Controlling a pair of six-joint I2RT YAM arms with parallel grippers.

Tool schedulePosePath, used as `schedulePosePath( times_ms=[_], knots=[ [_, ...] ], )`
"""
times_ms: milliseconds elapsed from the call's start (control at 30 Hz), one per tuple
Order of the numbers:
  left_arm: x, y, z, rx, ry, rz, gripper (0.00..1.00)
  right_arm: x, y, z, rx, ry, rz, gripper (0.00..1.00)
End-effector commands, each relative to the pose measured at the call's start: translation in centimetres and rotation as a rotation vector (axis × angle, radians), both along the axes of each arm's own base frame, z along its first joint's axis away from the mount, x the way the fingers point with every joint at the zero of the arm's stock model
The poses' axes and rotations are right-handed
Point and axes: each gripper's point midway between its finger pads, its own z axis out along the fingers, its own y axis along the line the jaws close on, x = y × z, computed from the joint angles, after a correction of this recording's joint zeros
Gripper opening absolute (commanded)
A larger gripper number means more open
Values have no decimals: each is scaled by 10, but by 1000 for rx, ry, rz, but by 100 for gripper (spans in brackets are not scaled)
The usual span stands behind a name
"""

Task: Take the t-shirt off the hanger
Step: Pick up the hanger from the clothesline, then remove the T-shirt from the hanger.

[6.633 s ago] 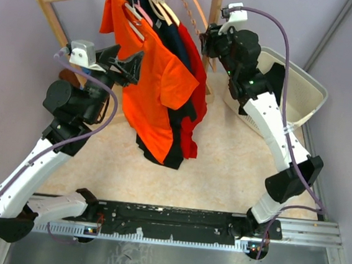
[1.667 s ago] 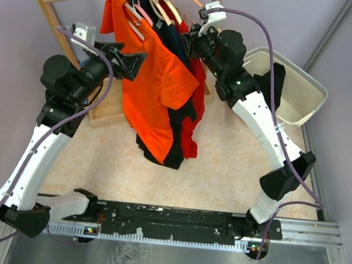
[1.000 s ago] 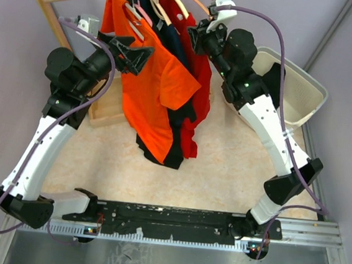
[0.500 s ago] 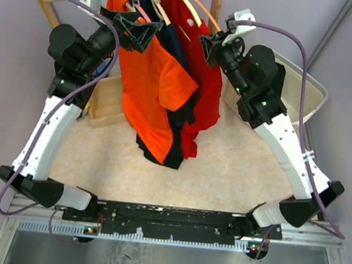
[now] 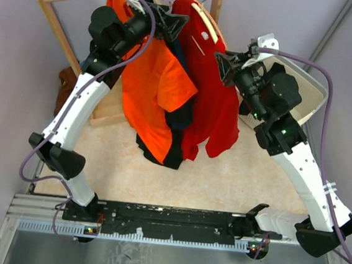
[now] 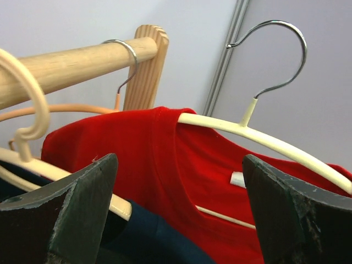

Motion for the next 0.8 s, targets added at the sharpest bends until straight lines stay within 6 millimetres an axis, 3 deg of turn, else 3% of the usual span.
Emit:
schedulePosePath(
  times_ms=[0, 167, 367, 767],
  knots=[
    [1, -18, 3, 28, -20, 15, 99, -38, -34, 65, 153, -192, -34, 0],
    [10, -37, -10, 64, -9, 73, 99, -46, -43, 60, 156, -192, -47, 0],
    [19, -44, -25, 95, 19, 148, 97, -59, -49, 61, 163, -203, -35, 0],
    [14, -48, -21, 109, -6, 204, 96, -75, -51, 59, 176, -210, 10, 0]
  ],
)
